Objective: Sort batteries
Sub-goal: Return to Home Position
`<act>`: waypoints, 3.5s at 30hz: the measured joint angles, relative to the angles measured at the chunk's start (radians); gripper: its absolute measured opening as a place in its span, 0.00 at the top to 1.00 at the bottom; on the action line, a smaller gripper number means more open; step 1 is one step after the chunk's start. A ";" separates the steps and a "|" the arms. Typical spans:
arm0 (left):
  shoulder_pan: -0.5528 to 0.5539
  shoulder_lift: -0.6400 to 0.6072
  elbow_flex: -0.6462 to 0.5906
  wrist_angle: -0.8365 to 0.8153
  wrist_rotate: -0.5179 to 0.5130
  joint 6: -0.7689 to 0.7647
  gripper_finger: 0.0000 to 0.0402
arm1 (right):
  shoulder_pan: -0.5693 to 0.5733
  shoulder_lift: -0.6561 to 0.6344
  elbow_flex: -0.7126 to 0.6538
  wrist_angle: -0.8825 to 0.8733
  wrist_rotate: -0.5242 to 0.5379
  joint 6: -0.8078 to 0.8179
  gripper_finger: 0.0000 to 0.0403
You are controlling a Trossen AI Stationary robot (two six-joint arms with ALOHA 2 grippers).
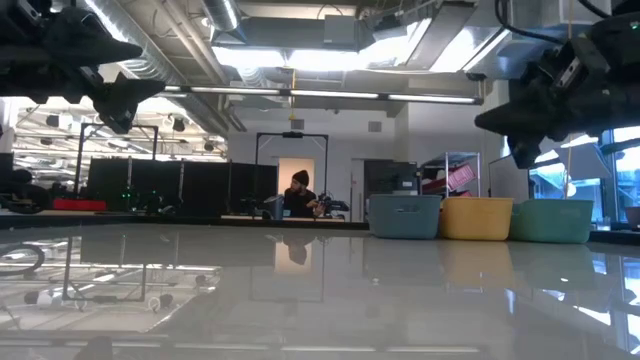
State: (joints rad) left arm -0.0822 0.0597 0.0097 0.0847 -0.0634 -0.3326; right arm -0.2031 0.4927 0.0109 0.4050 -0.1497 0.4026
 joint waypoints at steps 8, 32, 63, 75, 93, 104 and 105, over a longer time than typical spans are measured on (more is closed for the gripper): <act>0.000 0.000 0.000 -0.001 0.000 -0.009 0.42 | 0.000 -0.084 0.002 -0.097 0.002 -0.011 0.98; 0.000 0.001 0.000 -0.065 0.000 0.044 0.42 | 0.000 -0.434 0.027 -0.452 0.093 -0.088 0.98; 0.000 0.001 0.000 -0.066 0.000 0.044 0.42 | 0.000 -0.431 0.026 -0.454 0.089 -0.097 0.98; 0.000 0.001 0.000 -0.066 0.000 0.044 0.42 | 0.000 -0.431 0.026 -0.455 0.089 -0.097 0.98; 0.000 0.001 0.000 -0.066 0.000 0.044 0.42 | 0.000 -0.431 0.026 -0.454 0.089 -0.097 0.98; 0.000 0.001 0.000 -0.066 0.000 0.044 0.42 | 0.000 -0.431 0.025 -0.454 0.089 -0.097 0.98; 0.000 0.001 0.000 -0.066 0.000 0.044 0.42 | 0.000 -0.431 0.025 -0.454 0.089 -0.097 0.98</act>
State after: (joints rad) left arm -0.0822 0.0608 0.0097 0.0185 -0.0635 -0.2882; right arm -0.2031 0.0612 0.0360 -0.0494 -0.0605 0.3058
